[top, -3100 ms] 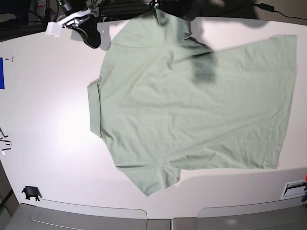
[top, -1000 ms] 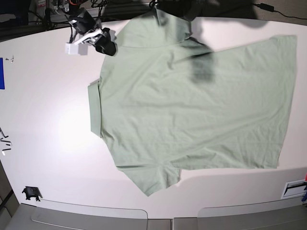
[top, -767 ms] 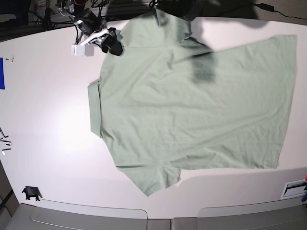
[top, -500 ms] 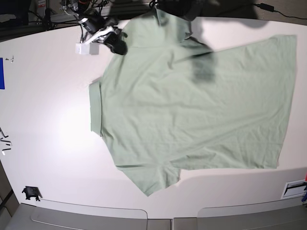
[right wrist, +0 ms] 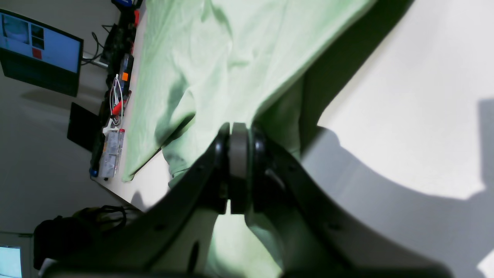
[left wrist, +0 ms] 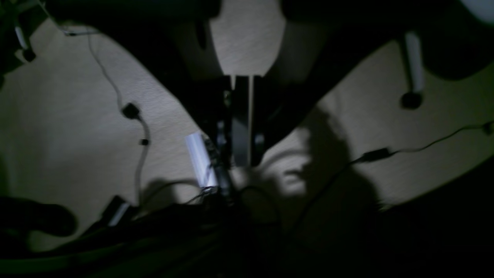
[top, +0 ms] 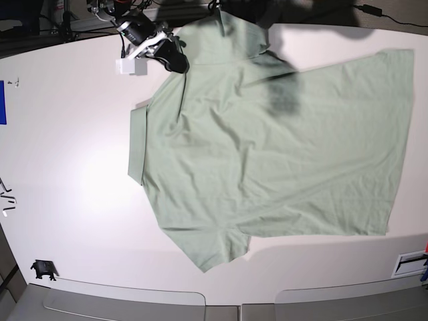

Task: Fold the T-shirt properly

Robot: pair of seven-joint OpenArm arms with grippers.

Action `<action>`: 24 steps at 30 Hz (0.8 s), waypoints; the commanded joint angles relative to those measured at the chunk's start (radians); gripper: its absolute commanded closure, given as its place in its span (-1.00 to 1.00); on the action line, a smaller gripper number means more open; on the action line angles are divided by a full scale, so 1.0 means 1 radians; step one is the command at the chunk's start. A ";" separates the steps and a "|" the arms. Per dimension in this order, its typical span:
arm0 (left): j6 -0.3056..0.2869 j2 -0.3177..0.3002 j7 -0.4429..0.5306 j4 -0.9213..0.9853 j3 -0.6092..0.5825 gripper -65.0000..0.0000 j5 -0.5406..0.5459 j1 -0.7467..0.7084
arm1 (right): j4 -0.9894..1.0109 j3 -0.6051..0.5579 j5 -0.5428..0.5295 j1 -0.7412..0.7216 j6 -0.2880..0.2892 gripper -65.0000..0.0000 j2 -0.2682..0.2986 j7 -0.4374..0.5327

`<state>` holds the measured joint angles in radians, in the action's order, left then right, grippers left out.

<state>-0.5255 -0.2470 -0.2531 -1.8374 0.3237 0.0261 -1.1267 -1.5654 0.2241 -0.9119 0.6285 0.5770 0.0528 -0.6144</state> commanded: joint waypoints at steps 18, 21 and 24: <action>-0.085 -0.067 0.007 -0.258 0.539 0.81 0.443 0.084 | 0.004 -0.008 -0.003 -0.016 -0.008 1.00 -0.006 -0.053; 0.011 -0.120 -0.006 -0.217 0.539 0.37 0.500 0.157 | 0.004 -0.008 -0.003 -0.016 -0.008 1.00 -0.006 -0.060; 0.121 -0.162 -0.076 -0.140 0.539 0.22 0.553 0.229 | 0.004 -0.008 -0.003 -0.016 -0.008 1.00 -0.006 -0.064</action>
<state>-0.4007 -0.3977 -0.3458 -1.9644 0.8528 0.5743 -0.8825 -1.5650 0.2241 -0.9115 0.6060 0.5785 0.0517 -0.6479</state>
